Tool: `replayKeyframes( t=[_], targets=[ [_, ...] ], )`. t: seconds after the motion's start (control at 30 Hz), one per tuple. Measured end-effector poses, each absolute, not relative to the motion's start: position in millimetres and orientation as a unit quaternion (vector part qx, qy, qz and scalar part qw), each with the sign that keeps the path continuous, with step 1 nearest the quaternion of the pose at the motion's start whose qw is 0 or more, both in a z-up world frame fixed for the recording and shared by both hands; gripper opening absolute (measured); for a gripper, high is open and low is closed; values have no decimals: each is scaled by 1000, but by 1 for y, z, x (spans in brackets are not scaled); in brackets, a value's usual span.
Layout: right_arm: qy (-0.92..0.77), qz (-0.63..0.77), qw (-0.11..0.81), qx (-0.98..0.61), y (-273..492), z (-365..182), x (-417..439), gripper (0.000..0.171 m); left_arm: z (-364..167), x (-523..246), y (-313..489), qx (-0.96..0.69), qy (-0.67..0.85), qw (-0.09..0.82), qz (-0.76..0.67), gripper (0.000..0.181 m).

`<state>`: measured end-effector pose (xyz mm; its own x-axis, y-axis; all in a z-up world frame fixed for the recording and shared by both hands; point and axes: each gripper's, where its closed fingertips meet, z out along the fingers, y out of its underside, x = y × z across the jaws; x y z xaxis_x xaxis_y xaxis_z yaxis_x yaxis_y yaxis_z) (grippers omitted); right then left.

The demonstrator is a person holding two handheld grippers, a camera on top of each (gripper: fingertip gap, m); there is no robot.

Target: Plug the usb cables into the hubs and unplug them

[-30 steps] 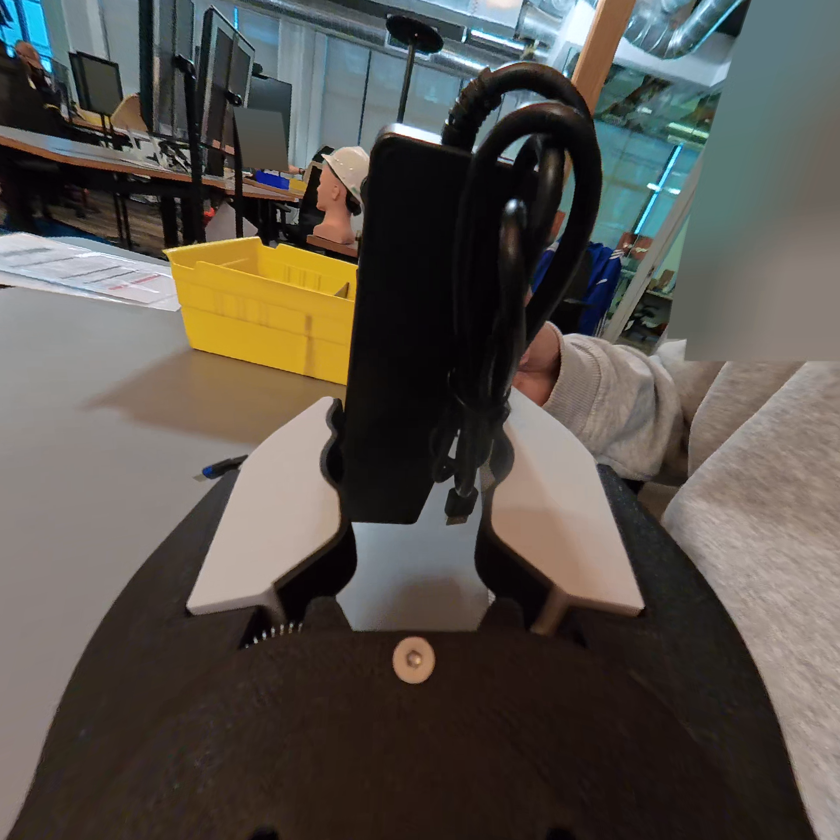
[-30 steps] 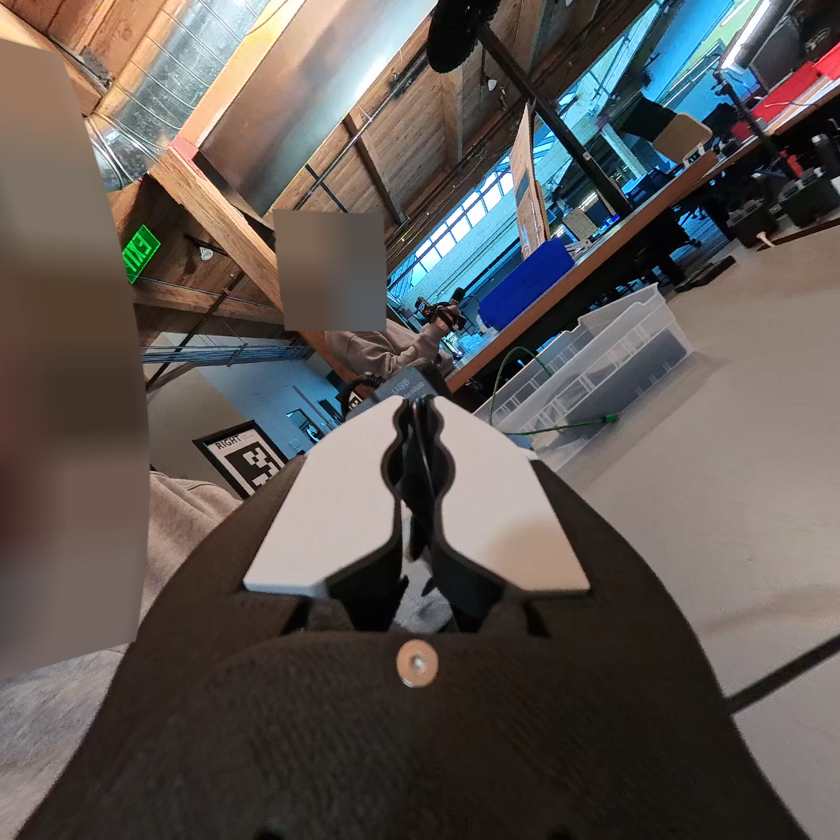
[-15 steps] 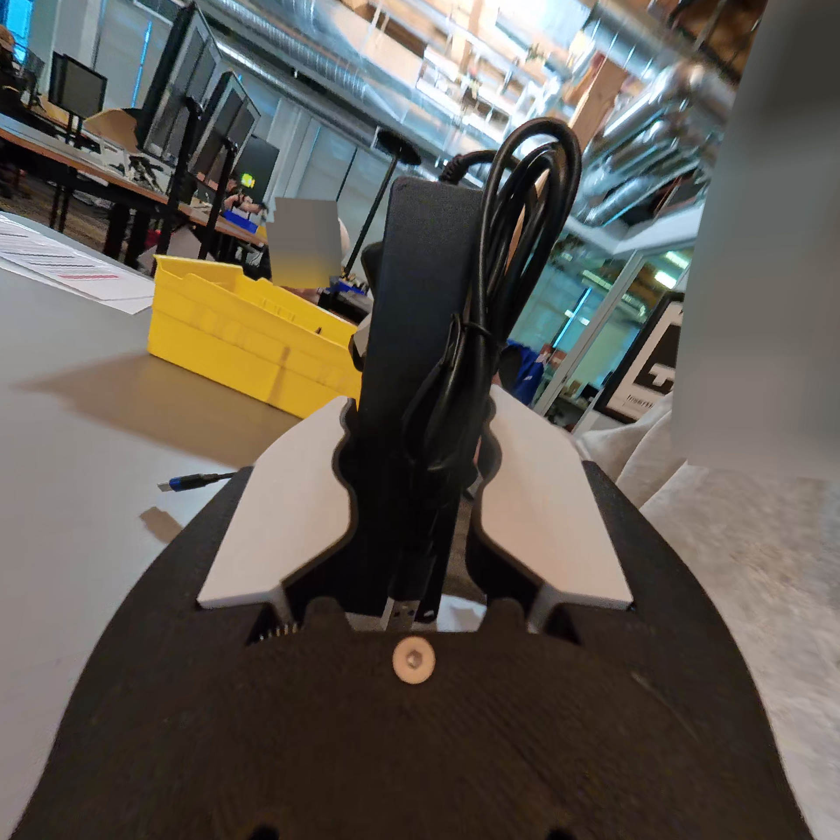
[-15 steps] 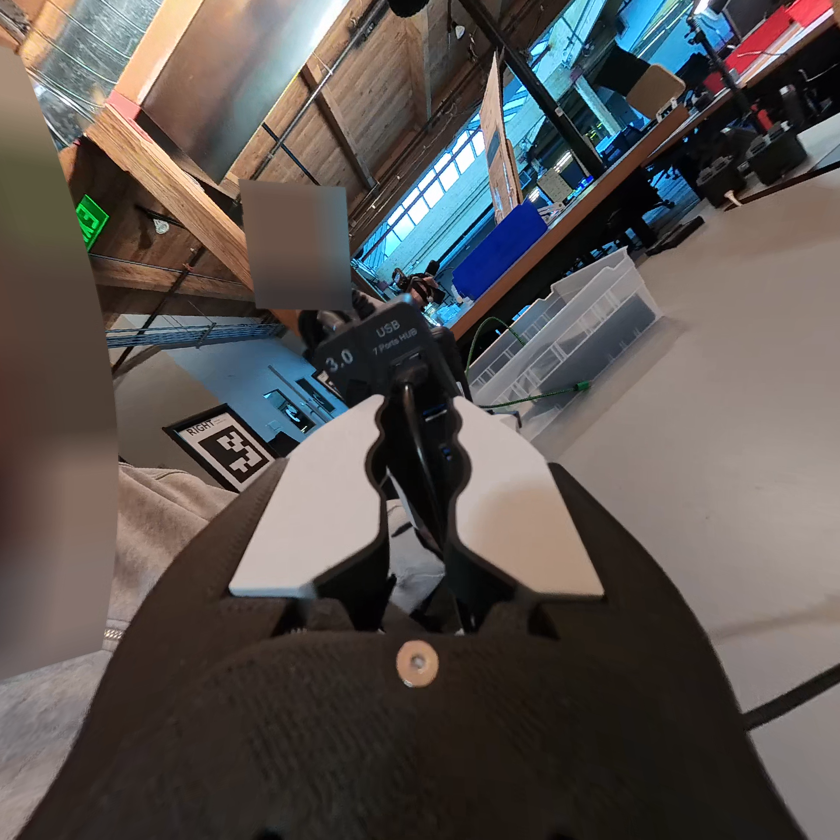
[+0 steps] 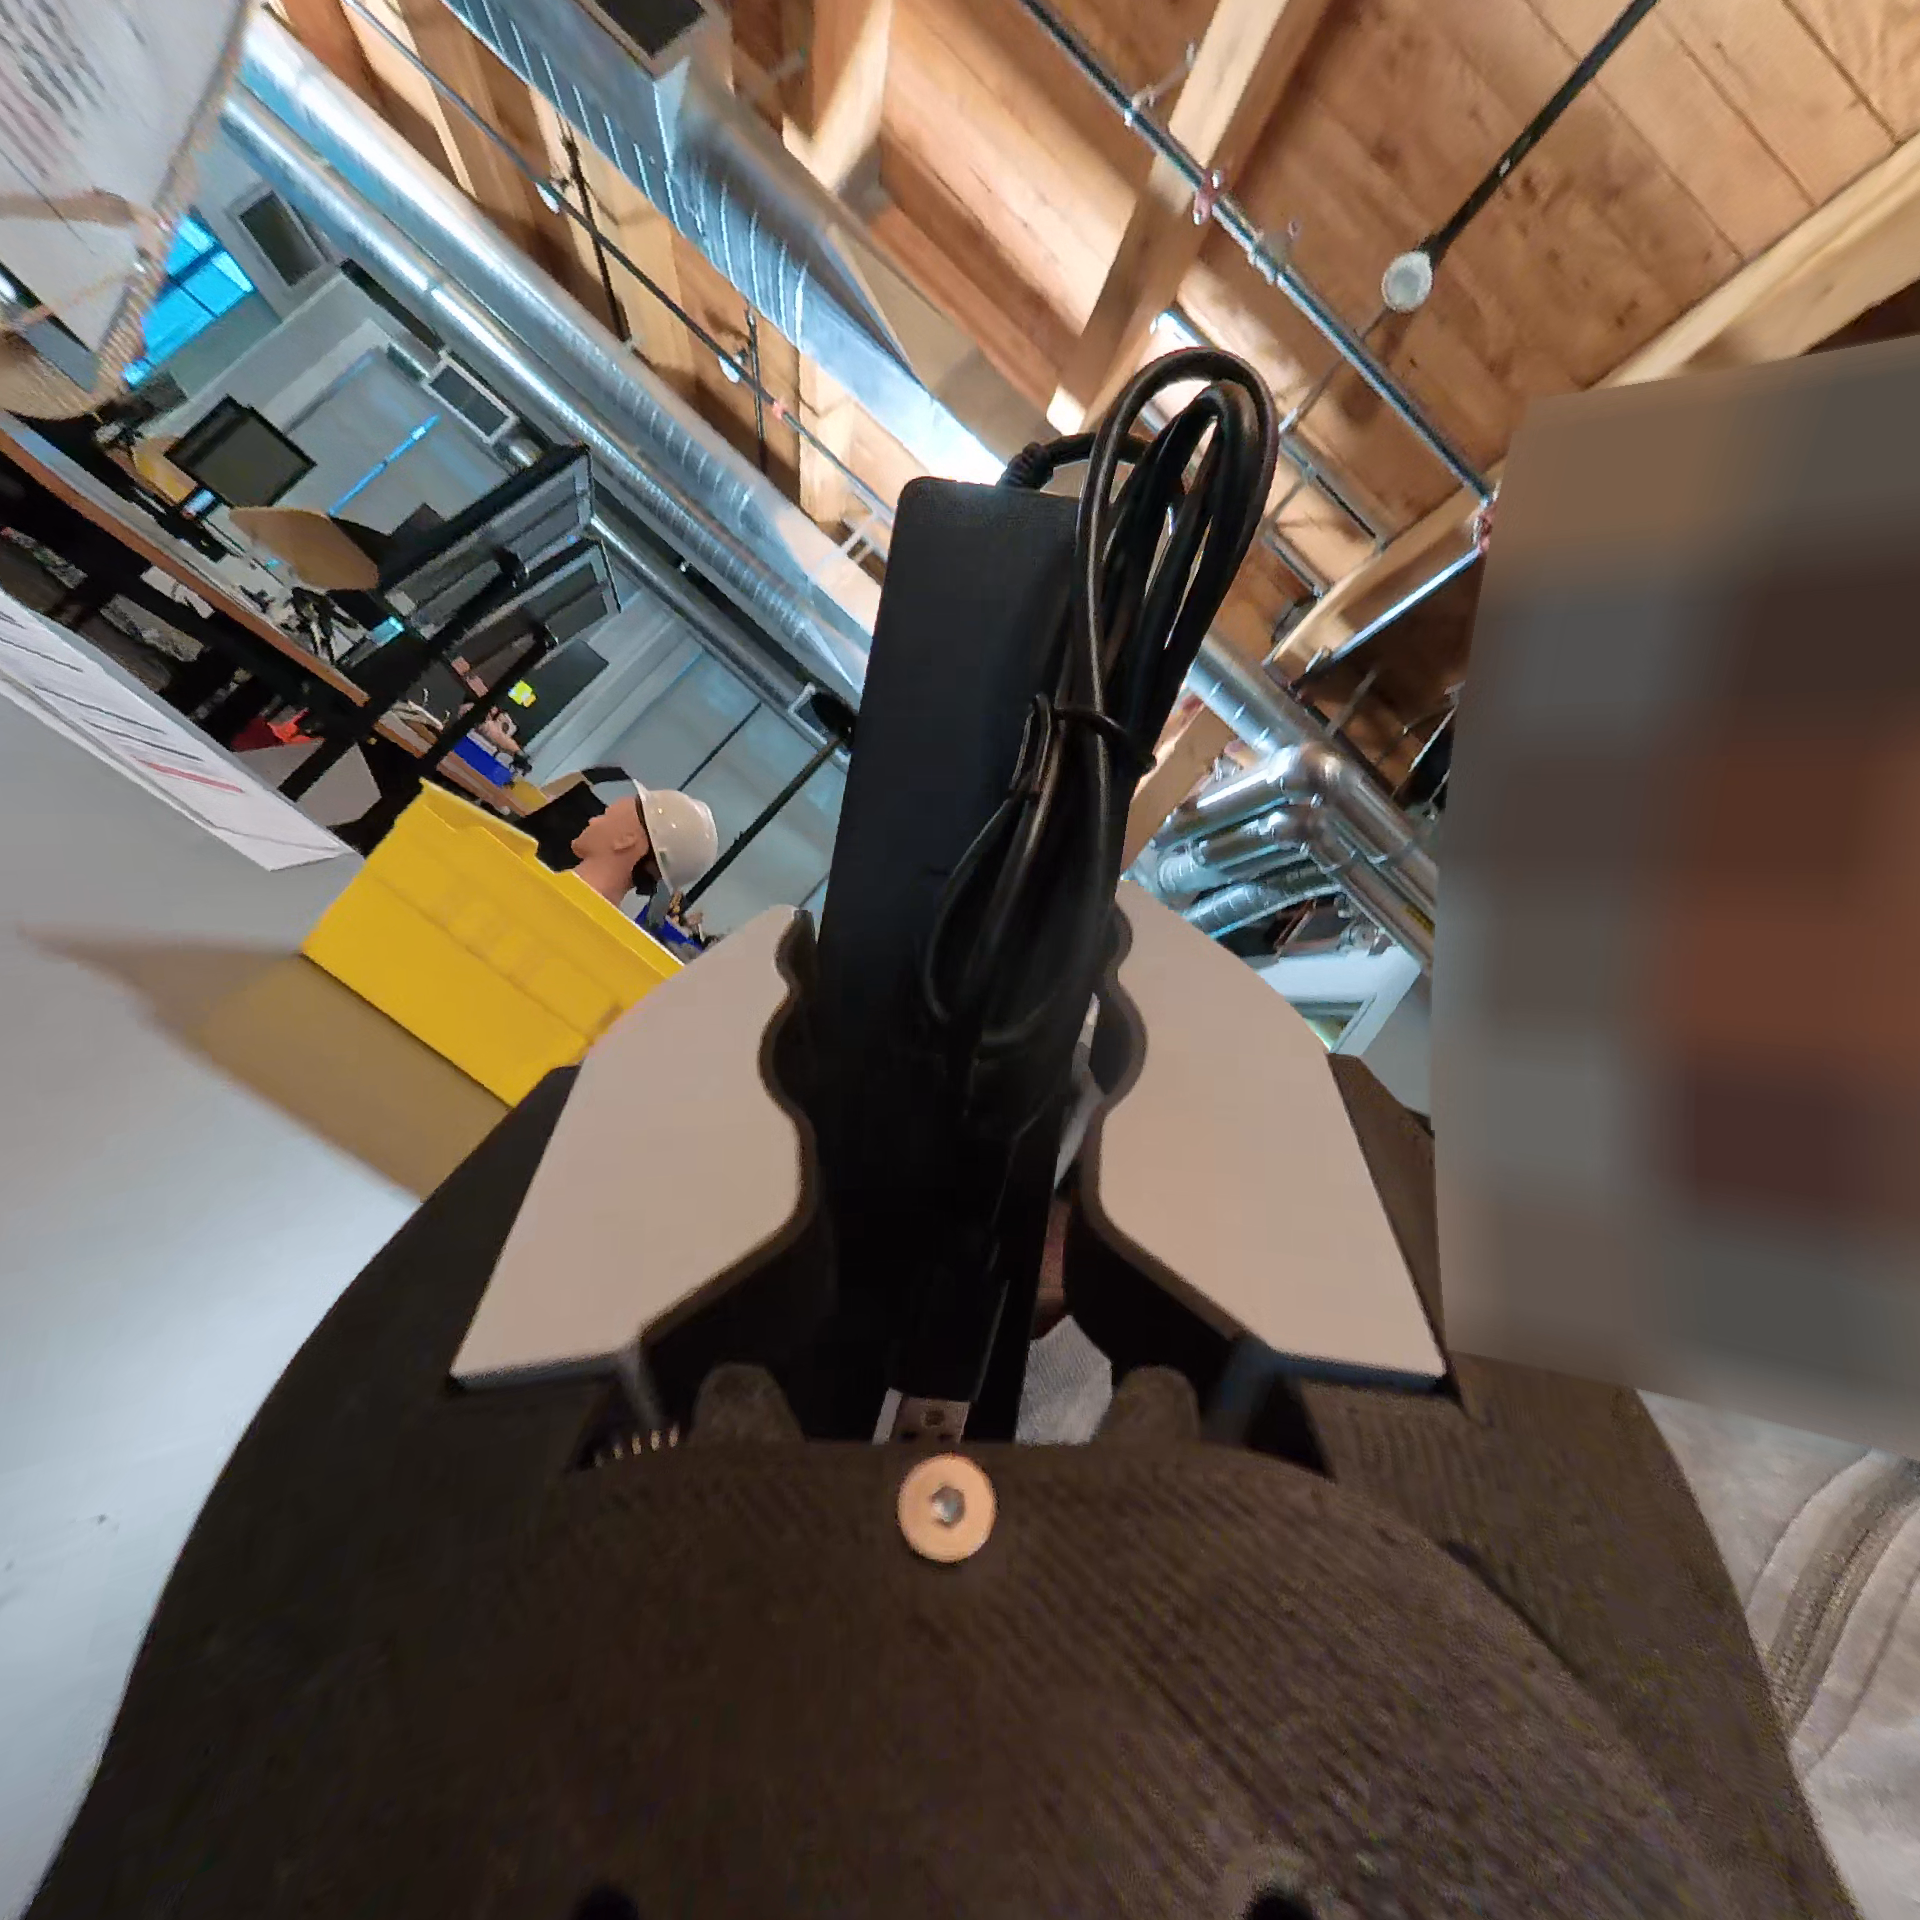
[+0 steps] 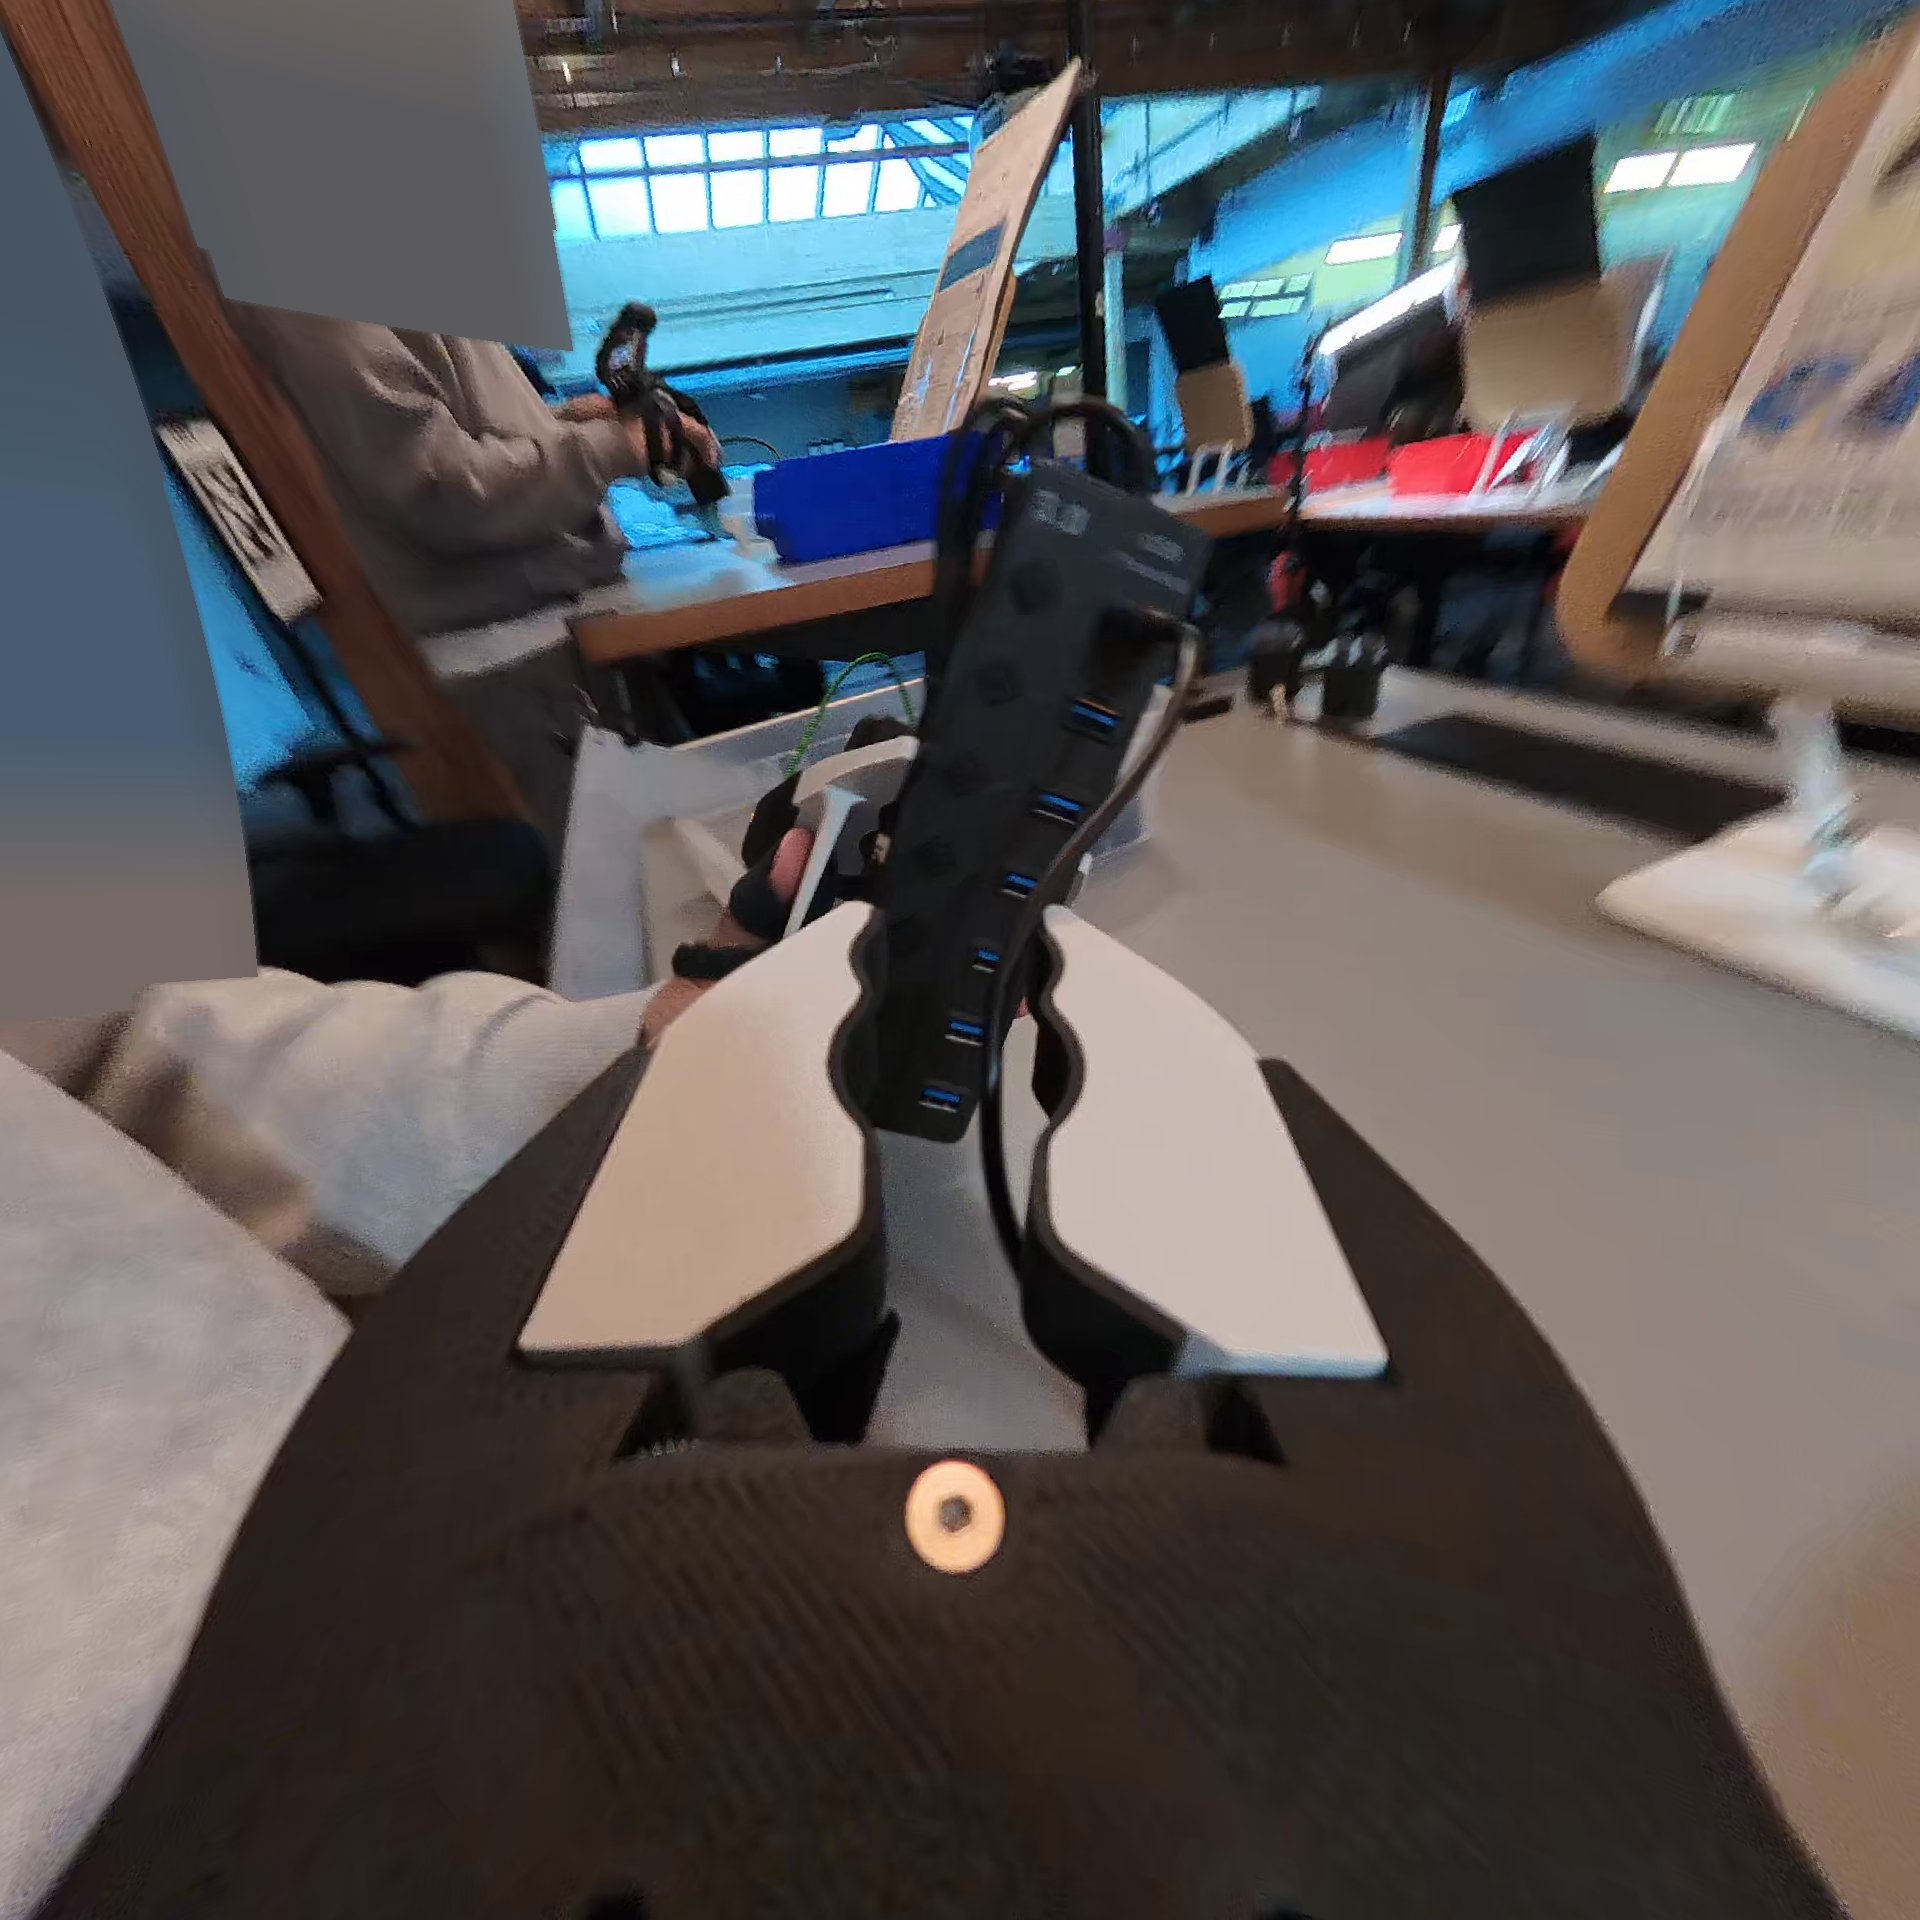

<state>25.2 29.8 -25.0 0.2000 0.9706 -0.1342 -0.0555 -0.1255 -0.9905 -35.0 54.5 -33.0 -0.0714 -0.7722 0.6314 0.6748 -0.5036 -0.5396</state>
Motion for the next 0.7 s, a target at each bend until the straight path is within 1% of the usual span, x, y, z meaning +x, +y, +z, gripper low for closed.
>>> replayKeyframes(
  t=[0.13,0.23,0.33,0.7],
  targets=[
    [-387,470,562,-560,34,-23,29,32,-39,-50,66,-470,6,509,-721,52],
    [-344,475,585,-560,50,-17,44,41,-49,-60,76,-478,-34,513,-713,52],
    [-322,486,587,-561,58,-16,51,44,-52,-69,81,-464,-63,507,-724,52],
    [-405,441,537,-594,56,-68,31,39,-64,-73,88,-473,-77,493,-726,52]
  ],
)
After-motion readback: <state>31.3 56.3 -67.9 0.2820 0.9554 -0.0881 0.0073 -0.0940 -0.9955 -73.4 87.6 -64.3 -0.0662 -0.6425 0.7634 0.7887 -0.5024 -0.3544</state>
